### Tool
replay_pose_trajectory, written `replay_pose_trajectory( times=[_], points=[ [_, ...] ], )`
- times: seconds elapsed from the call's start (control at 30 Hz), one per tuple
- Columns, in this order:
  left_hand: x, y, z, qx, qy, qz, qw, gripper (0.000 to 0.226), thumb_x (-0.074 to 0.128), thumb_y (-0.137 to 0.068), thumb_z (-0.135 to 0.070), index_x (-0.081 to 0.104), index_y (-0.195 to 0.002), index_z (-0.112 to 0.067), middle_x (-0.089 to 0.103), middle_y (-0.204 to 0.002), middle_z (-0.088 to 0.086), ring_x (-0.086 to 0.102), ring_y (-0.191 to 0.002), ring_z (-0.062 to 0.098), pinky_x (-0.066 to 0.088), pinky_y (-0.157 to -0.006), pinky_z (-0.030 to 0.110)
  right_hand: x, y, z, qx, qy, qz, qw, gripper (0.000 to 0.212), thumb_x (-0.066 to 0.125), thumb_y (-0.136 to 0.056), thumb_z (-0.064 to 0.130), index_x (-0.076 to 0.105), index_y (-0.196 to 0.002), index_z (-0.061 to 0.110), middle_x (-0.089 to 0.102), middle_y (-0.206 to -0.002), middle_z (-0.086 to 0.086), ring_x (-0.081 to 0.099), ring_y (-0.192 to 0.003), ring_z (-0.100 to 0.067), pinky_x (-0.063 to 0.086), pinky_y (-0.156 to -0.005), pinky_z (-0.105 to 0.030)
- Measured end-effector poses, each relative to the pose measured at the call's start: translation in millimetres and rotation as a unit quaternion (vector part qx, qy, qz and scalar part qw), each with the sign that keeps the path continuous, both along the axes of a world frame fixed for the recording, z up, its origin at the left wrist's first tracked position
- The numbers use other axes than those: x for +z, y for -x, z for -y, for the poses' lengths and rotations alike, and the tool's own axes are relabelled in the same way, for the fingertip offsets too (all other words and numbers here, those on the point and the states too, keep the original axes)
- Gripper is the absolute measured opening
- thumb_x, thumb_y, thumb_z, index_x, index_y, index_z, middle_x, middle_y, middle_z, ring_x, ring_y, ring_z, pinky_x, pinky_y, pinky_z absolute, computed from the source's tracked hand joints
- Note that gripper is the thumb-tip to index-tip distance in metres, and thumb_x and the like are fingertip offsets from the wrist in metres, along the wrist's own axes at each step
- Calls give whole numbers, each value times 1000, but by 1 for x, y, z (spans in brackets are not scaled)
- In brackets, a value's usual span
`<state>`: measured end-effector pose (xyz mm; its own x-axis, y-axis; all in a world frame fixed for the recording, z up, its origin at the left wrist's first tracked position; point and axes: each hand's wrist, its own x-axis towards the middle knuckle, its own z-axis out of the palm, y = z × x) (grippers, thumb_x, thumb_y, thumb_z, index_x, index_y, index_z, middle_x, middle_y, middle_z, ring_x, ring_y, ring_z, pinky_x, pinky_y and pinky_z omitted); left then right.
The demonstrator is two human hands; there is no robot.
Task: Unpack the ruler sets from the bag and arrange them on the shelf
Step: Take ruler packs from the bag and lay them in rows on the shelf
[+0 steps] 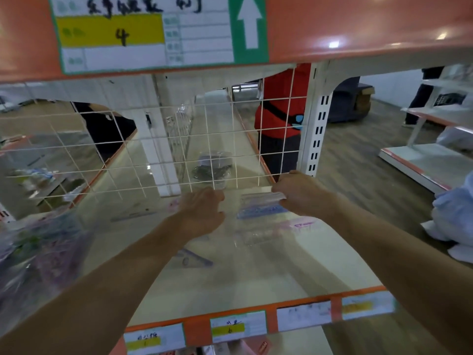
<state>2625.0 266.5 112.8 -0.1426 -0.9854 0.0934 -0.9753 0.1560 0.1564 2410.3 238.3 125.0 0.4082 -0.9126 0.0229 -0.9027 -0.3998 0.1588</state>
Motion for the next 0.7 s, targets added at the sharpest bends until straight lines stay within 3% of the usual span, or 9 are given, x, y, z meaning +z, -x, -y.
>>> replay_pose_trajectory(
  times=[0.1,0.23,0.7],
  points=[
    [-2,-5,0,9,-1,-1,1000,43,59,-88,-32,55,-128,-20,59,-124,3,56,-114,23,42,-94,32,-5,11,11,-24,-13,24,999,22,52,-88,11,65,-104,16,61,-106,0,56,-104,-22,53,-84,-36],
    [-5,-11,1,23,4,6,1000,40,58,-88,-33,57,-126,-22,59,-124,1,56,-112,23,43,-93,32,-11,17,27,-58,-22,30,998,27,51,-89,10,65,-111,15,60,-113,-2,55,-105,-22,53,-82,-34],
    [-8,-16,5,22,-6,24,999,34,54,-90,-29,59,-121,-17,60,-117,4,58,-105,23,42,-86,28,-27,8,59,-110,-63,41,991,42,48,-90,4,53,-131,14,57,-127,-7,51,-116,-24,47,-95,-34]
  ],
)
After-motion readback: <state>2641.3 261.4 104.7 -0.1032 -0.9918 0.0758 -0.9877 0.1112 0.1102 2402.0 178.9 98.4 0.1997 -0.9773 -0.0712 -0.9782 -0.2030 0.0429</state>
